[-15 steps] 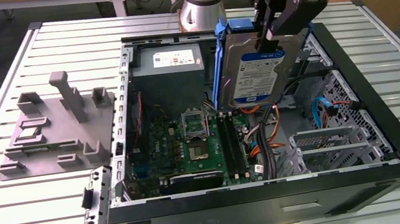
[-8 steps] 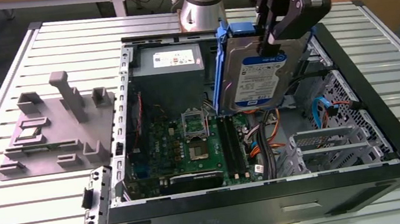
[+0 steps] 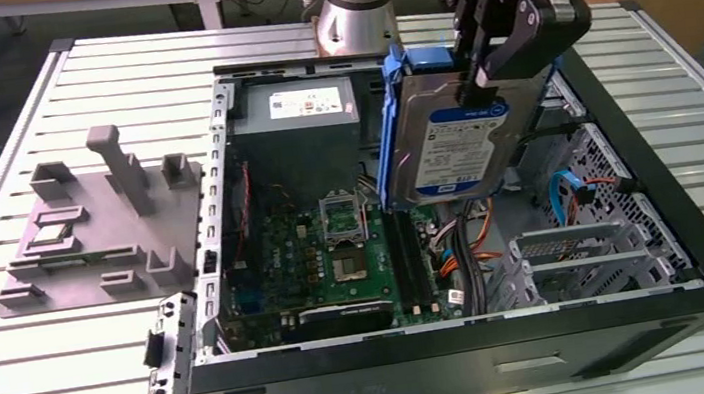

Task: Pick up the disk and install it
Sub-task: 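Insert the disk into the insertion slot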

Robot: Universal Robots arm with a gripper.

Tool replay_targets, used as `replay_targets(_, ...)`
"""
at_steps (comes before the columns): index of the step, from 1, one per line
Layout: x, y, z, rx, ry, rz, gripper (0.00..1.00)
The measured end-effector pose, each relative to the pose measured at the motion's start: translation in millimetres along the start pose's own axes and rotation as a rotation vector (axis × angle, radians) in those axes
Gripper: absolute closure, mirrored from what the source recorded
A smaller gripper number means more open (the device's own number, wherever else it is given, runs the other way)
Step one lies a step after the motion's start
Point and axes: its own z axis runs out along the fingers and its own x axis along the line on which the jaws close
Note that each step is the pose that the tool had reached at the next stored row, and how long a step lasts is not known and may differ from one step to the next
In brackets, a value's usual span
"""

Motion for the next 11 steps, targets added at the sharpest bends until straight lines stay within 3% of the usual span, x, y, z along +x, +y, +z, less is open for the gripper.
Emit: replay_targets(11, 9.0, -0.1, 0.3, 0.0, 0.0, 0.0, 0.65)
